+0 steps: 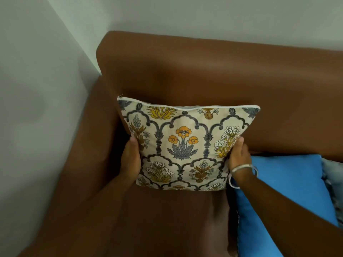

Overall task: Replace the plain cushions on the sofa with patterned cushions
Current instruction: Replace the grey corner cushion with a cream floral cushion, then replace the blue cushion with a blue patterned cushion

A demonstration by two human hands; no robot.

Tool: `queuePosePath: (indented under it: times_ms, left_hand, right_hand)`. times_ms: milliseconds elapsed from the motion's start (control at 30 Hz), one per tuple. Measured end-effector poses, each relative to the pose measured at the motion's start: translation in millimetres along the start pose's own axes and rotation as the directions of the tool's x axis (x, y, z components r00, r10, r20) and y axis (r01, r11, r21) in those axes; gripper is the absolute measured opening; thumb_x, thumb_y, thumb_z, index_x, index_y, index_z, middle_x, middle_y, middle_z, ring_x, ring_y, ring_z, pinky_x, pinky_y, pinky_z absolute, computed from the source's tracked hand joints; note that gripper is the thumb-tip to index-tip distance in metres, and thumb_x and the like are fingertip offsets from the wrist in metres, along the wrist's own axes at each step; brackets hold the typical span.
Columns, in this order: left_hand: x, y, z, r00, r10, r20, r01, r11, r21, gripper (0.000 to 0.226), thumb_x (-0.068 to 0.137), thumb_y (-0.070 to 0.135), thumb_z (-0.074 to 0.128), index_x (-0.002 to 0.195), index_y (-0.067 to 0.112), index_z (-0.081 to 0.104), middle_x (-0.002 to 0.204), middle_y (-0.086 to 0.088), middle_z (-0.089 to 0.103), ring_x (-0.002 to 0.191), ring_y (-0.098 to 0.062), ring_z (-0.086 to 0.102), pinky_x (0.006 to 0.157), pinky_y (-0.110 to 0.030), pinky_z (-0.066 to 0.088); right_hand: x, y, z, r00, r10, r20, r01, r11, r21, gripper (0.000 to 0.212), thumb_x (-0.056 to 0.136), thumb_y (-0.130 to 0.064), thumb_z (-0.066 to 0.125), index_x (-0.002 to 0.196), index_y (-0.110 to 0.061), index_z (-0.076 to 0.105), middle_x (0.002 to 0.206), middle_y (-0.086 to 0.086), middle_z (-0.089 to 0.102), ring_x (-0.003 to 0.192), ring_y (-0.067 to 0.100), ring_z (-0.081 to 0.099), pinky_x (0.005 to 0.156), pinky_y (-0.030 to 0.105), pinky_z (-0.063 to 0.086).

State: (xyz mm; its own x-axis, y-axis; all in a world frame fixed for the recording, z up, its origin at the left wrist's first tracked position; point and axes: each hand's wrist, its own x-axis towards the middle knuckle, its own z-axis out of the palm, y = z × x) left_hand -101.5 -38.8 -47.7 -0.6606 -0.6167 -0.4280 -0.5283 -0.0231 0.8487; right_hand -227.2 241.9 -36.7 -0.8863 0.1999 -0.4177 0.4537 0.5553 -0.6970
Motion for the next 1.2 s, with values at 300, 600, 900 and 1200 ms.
queuePosePath:
  times_ms: [300,600,900,1200]
  left_hand:
    - [-4,-38,22,0.098,0.789,0.607,-0.729,-0.358,0.583,0.078,0.091,0.055,0.045,0.156,0.015,0.024,0.169,-0.013,-0.003,0.156,-0.029,-0.003,0.121,-0.053,0.003]
    - [69,35,-4,0.408,0.84,0.357,-0.632,-0.022,0.775,0.089,0.089,0.075,0.026,0.159,0.022,0.011,0.168,-0.017,0.005,0.154,-0.033,0.005,0.12,-0.061,0.008]
    - [23,88,-13,0.726,0.617,0.305,-0.494,0.158,0.855,0.089,0.092,0.072,0.021,0.158,0.013,0.02,0.166,-0.021,0.016,0.153,-0.039,0.013,0.12,-0.06,0.007]
    - [-169,21,190,0.794,0.471,0.385,-0.569,0.351,0.743,0.079,0.096,0.061,0.035,0.155,0.009,0.027,0.16,-0.021,0.032,0.148,-0.039,0.029,0.118,-0.055,0.028]
  right_hand:
    - [-30,25,29,-0.189,-0.766,0.614,0.766,-0.507,-0.396,0.06,0.084,-0.045,0.054,0.139,-0.024,0.045,0.147,0.003,0.049,0.133,0.027,0.042,0.108,0.045,0.033]
    - [44,-44,1,0.128,-0.831,0.542,0.671,-0.33,-0.664,0.091,0.084,-0.077,0.026,0.155,-0.021,0.026,0.163,0.008,0.023,0.151,0.029,0.016,0.122,0.046,0.005]
    - [45,-76,-61,0.464,-0.695,0.549,0.721,-0.063,-0.69,0.093,0.086,-0.077,0.02,0.153,-0.012,0.03,0.159,0.018,0.03,0.144,0.042,0.031,0.116,0.059,0.018]
    - [71,95,-233,0.815,-0.427,0.391,0.572,0.697,-0.432,0.083,0.092,-0.052,0.051,0.154,-0.005,0.022,0.158,0.022,0.031,0.145,0.038,0.03,0.117,0.047,0.026]
